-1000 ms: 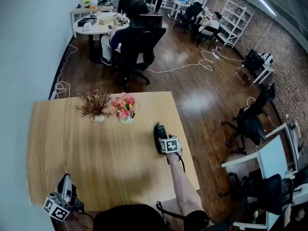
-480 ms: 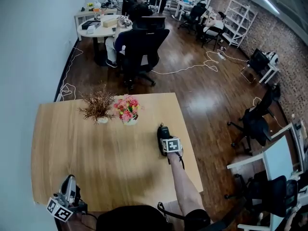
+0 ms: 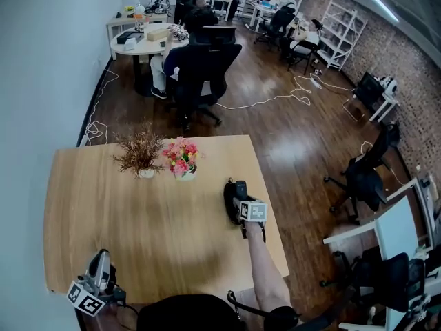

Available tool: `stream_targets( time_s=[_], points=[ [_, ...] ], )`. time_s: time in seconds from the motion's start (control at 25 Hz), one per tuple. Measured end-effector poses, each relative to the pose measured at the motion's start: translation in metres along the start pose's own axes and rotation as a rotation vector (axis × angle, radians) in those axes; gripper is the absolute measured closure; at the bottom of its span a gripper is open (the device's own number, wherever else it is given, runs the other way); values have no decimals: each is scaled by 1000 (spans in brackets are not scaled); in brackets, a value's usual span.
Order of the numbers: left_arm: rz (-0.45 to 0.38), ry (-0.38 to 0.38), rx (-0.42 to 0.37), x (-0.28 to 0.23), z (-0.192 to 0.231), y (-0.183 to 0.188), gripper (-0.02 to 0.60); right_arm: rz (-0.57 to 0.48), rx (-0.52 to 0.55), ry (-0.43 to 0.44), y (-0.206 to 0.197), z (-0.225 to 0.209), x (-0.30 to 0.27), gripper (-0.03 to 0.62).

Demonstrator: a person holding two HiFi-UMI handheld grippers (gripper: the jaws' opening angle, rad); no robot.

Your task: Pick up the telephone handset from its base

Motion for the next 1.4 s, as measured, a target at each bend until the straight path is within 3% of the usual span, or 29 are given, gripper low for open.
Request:
stream_targets(
  time_s=[0.16,0.32,0.52,0.72,0.84,0.96,1.0,1.16,1.4],
  points=[
    [-5,-10,3,-2,3,1,578,-72,-203,78,3,-14,27,341],
    [-6,-23,9,-5,4,-1,578,-188,-438,214,8,-24,63,341],
    [-4,-50,18,-13,8,-3,578,-348,-623,372,17,-16,112,341],
    [-5,-74,23,-18,10,-6,578,-421,-798,507,7,7,147,342],
    [-8,-79,23,-19,10,-4,578,-490,-758,556,4,21,167,359],
    [-10,-79,27,-16,12,-5,578,-494,-741,553,-10,36,170,446],
    [-10,-80,30,-15,12,-7,578,-464,-717,513,-17,38,163,488],
    [-11,-86,34,-15,14,-8,578,-287,-512,277,-45,37,117,499],
    [-9,-39,29,0,15,-2,578,-74,-280,225,-89,48,74,449]
  ],
)
Point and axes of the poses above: the fingertips, and each gripper's own axes: x backward along the fingers, z to its left, y out of its top, the point moved 10 cm from there along x, backward along the fingers, and after that the axes turned 15 degrees about -y, right-handed, at the moved point
